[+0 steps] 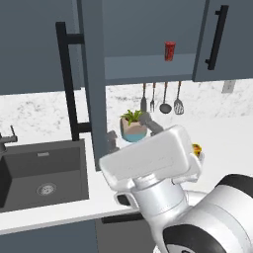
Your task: Pick the canned food and place it on the digital scale for weighing, and close the cabinet.
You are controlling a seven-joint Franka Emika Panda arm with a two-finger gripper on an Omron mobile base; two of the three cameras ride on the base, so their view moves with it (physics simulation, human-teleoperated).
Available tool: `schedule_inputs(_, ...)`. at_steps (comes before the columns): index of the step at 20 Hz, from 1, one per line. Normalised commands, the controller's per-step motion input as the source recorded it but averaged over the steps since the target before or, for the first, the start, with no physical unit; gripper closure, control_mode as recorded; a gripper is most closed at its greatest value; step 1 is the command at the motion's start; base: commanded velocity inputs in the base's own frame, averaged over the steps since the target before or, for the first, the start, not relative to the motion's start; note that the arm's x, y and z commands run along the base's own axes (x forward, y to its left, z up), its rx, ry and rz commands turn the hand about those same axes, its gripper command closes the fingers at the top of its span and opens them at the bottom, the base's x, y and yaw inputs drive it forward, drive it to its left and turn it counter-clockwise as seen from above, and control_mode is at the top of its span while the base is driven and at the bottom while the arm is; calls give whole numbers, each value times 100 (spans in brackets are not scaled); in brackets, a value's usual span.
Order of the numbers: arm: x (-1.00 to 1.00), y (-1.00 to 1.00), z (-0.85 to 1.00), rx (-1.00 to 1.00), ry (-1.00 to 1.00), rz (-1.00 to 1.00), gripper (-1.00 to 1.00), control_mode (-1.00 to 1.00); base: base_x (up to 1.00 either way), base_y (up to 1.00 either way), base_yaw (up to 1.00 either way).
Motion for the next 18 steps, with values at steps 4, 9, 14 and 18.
schedule_inputs(4, -100, 16, -3, -26, 0, -38, -100, -100, 0, 0, 0)
schedule_inputs(9, -100, 9, -4, -21, 0, -38, -100, -100, 0, 0, 0)
schedule_inputs(14, -100, 55, -18, -6, -1, -16, -100, -100, 0, 0, 0)
schedule_inputs(18, -99, 100, -38, 0, -3, 6, -100, -100, 0, 0, 0)
